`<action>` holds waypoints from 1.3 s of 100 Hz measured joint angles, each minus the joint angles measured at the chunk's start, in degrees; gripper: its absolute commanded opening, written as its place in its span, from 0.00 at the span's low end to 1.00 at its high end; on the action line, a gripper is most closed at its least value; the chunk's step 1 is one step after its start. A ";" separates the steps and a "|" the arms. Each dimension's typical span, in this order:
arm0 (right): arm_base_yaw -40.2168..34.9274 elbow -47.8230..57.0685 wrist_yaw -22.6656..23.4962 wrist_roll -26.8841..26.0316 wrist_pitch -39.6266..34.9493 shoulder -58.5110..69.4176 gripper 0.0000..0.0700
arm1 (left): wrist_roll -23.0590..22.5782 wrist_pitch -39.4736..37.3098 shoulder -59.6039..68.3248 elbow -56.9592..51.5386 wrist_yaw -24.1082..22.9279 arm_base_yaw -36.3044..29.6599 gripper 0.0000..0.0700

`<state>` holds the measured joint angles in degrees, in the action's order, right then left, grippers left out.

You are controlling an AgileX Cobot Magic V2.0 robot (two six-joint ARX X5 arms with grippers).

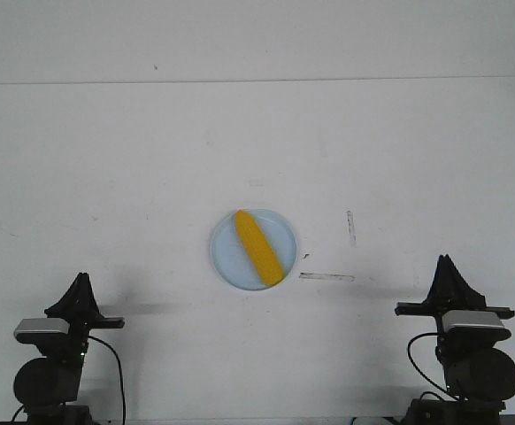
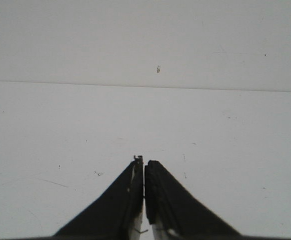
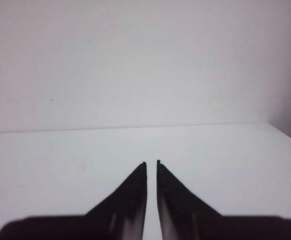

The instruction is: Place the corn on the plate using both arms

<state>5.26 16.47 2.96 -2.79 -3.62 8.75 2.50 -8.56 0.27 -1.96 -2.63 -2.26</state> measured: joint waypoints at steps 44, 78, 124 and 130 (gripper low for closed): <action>0.00 0.00 0.00 0.00 0.00 0.00 0.05 | -0.24 0.48 0.00 0.00 0.02 0.00 0.00; 0.00 0.00 0.00 0.00 0.02 0.00 0.05 | -2.34 0.37 0.00 0.00 0.02 0.00 0.00; 0.00 0.00 0.00 0.00 0.00 0.00 0.05 | -2.60 0.37 0.00 0.00 0.02 0.00 0.00; 0.00 0.00 0.00 0.00 0.00 0.00 0.05 | -2.60 0.39 0.00 0.00 0.00 0.00 0.00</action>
<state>5.26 16.47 2.96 -2.79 -3.62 8.75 -0.10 -8.16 0.27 -1.96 -2.63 -2.26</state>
